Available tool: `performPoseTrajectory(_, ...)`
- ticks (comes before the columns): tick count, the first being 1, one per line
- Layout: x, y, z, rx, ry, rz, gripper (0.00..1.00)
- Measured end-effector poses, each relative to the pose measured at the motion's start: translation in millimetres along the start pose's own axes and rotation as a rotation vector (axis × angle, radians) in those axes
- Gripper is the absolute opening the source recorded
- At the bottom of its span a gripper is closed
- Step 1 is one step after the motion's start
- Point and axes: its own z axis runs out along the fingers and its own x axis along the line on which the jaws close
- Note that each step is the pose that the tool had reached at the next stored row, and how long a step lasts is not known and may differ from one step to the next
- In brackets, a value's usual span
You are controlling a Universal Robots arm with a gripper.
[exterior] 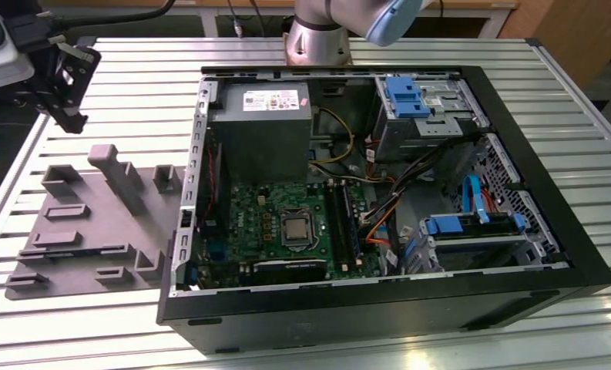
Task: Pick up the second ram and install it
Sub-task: 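Reach for the second ram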
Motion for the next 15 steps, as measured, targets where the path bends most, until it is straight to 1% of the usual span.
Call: performPoseTrajectory(15, 5.6, -4.5, 1.1, 0.0000, 0.0000, 0.000, 0.11)
